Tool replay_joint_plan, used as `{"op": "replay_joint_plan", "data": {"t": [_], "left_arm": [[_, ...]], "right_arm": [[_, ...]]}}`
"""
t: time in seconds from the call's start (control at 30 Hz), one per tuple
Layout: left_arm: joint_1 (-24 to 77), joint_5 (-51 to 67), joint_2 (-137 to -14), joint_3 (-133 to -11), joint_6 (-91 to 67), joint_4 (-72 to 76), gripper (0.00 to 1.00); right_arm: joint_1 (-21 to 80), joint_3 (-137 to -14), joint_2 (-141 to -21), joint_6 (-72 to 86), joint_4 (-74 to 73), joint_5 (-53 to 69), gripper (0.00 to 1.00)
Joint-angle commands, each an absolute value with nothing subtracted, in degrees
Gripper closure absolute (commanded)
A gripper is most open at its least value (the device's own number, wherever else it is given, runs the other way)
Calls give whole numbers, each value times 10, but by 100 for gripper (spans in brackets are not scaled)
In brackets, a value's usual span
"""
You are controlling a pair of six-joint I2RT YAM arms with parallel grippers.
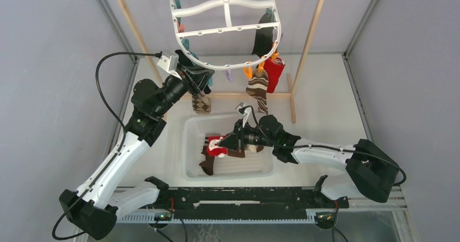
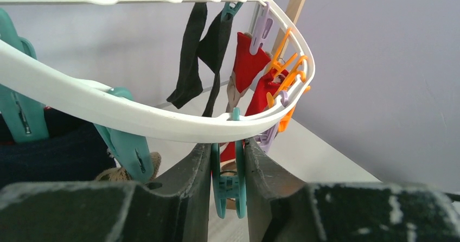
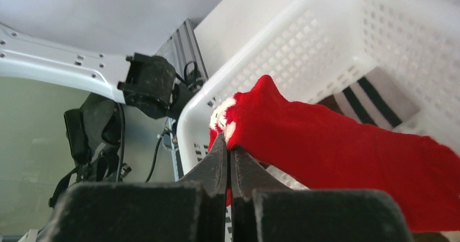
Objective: Remove the socks clipped to the hanger
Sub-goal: Place the sock in the bin.
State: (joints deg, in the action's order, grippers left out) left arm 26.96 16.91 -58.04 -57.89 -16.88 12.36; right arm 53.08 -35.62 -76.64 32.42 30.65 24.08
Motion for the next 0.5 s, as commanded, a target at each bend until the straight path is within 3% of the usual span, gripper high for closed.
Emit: {"op": "replay_joint_plan", "data": {"t": [0.0,0.2,0.33,0.4,0.47], "left_arm": [[267,161,-558,-618,-154,100,82],[267,154,-545,-611,-150,89,71],[267,149,-538,-604,-149,84,56],[267,147,-532,-598,-149,83,48],[267,147,-527,-594,-150,82,47]], "right_arm": [[547,-341,-780,320,327,243,100],[562,-327,-802,311,317,231,100],[568,-325,-824,314,317,222,100],[569,-325,-834,317,318,216,98],[569,-332,-844,315,307,219,94]]}}
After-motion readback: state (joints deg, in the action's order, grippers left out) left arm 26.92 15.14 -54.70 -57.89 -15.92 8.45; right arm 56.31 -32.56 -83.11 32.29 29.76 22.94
